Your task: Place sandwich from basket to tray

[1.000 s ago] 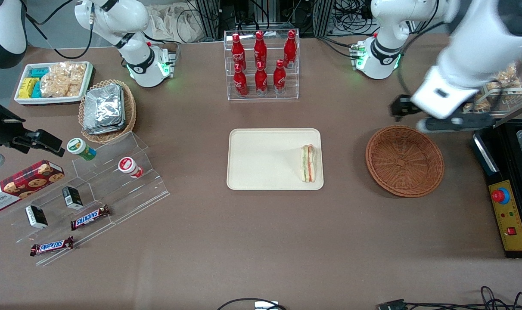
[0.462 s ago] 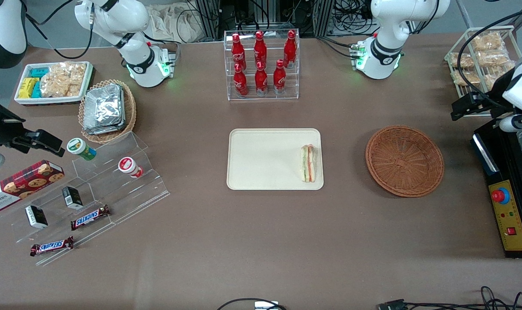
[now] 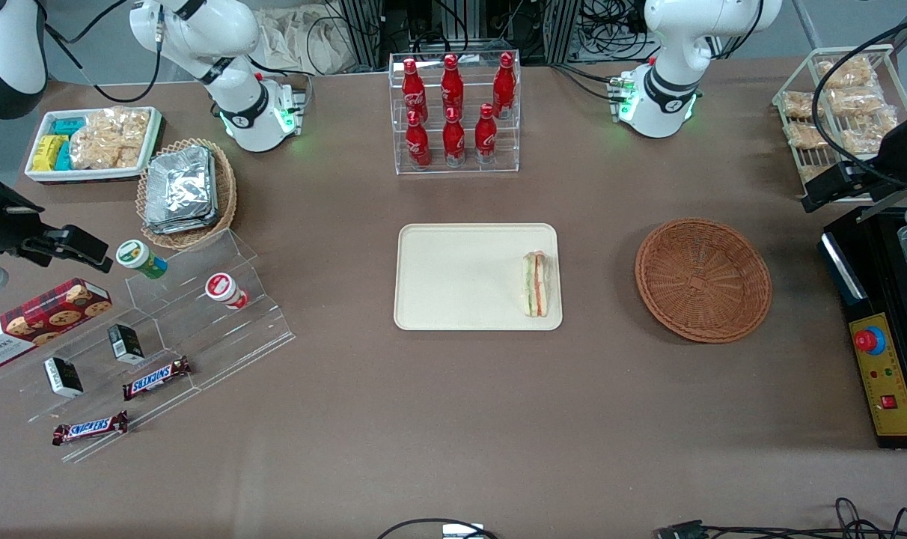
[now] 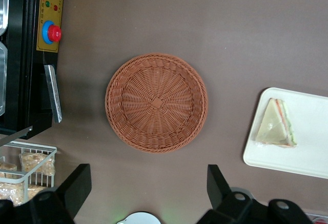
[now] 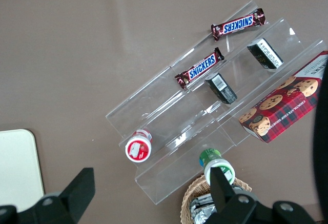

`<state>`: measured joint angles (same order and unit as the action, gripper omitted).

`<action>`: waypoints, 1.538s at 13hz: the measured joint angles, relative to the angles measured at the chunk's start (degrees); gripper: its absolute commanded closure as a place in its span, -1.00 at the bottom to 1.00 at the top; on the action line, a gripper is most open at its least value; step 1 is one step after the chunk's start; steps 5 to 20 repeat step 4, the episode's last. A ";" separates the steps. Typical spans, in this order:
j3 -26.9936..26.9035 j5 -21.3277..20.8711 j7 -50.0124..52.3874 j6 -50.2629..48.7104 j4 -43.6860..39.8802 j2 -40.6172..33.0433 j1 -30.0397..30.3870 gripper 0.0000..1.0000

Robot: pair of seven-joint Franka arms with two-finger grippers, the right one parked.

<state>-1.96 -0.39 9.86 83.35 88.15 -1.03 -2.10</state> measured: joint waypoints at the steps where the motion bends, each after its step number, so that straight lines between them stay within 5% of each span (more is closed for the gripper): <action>1: 0.83 0.00 0.53 -0.13 -0.21 0.01 0.61 -1.00; 20: 1.96 0.01 1.10 -0.26 -0.23 0.04 1.35 -1.00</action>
